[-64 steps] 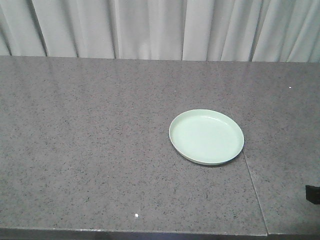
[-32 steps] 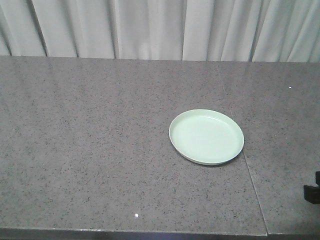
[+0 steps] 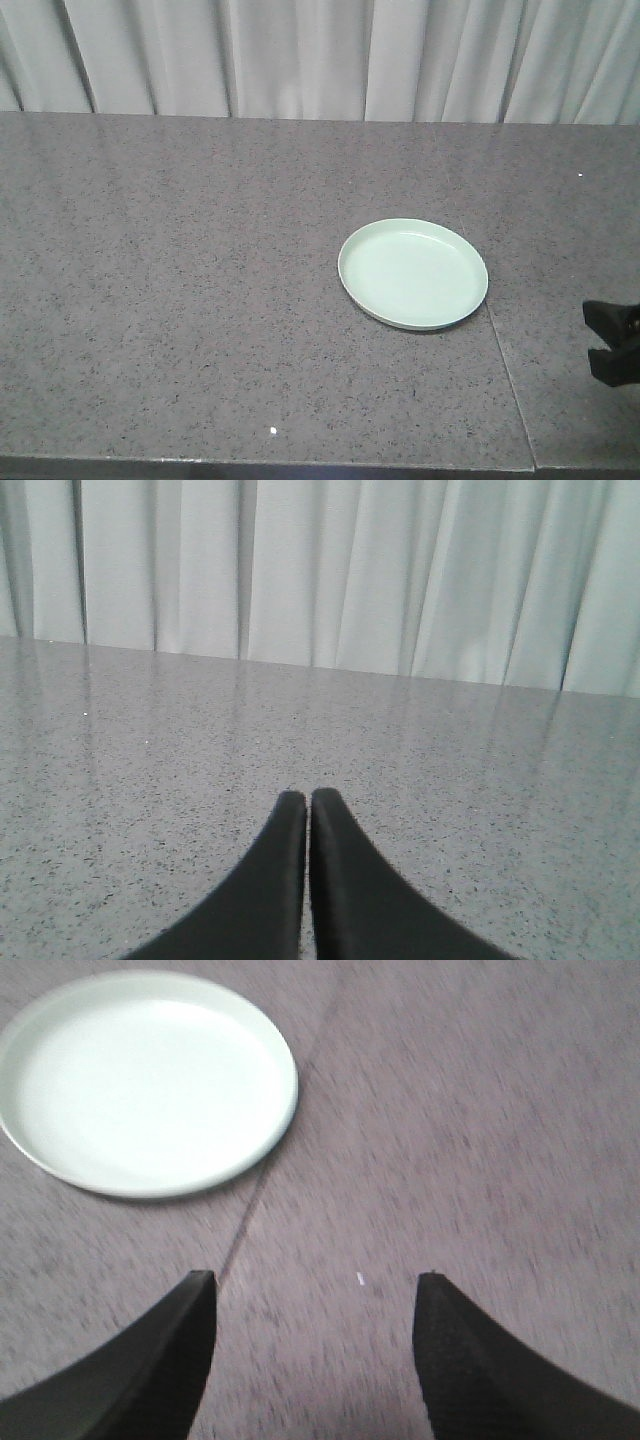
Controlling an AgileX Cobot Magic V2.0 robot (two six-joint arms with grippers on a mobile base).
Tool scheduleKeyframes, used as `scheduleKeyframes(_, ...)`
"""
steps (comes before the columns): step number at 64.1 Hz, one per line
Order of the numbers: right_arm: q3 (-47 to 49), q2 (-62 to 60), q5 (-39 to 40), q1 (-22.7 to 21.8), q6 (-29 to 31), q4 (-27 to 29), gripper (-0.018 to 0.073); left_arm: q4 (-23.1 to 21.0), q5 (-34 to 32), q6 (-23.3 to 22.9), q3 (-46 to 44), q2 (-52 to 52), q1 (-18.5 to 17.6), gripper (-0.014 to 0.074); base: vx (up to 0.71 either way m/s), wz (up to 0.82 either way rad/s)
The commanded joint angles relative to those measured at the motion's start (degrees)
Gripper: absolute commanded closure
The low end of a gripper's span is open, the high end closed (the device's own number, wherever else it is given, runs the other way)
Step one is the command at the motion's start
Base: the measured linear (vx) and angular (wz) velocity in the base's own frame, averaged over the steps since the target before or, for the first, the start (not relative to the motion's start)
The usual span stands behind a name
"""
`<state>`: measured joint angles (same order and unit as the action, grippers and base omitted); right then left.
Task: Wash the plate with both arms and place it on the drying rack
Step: 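Lower the open right gripper onto the plate's rim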
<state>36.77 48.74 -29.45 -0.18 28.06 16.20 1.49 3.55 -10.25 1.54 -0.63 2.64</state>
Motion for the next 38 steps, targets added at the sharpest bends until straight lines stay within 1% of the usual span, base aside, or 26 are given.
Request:
scheduleKeyframes(1, 5.3, 2.7, 4.1, -0.2, 7.0, 7.1, 0.0122, -0.2, -4.6, 0.0, 0.8, -0.9, -0.4, 0.0601, 0.0, 0.0)
scheduleKeyframes(6, 8.8, 5.7, 3.7, -0.2, 9.6, 9.4, 0.0122, -0.2, -4.6, 0.0, 0.8, -0.9, -0.4, 0.0601, 0.0, 0.0)
scheduleKeyframes(18, 18.4, 15.2, -0.7, 0.0, 9.9, 9.7, 0.0122, -0.2, -4.6, 0.0, 0.8, -0.9, -0.4, 0.0601, 0.0, 0.0)
scheduleKeyframes(27, 24.1, 22.6, -0.1, 4.7, 10.2, 9.1, 0.0122, -0.2, -4.6, 0.0, 0.8, -0.9, -0.4, 0.0601, 0.0, 0.0)
scheduleKeyframes(29, 25.4, 24.1, 0.1, 5.7, 9.6, 9.1, 0.0122, -0.2, -4.6, 0.0, 0.8, -0.9, -0.4, 0.0601, 0.0, 0.0)
scheduleKeyframes(34, 28.4, 28.5, -0.6, 7.3, 5.6, 8.5, 0.0122, -0.2, -4.6, 0.0, 0.8, -0.9, -0.4, 0.0601, 0.0, 0.0)
scheduleKeyframes(38, 31.2, 32.0, -3.2, 7.4, -0.3, 6.5, 0.0122, -0.2, -4.6, 0.0, 0.8, -0.9, -0.4, 0.0601, 0.0, 0.0)
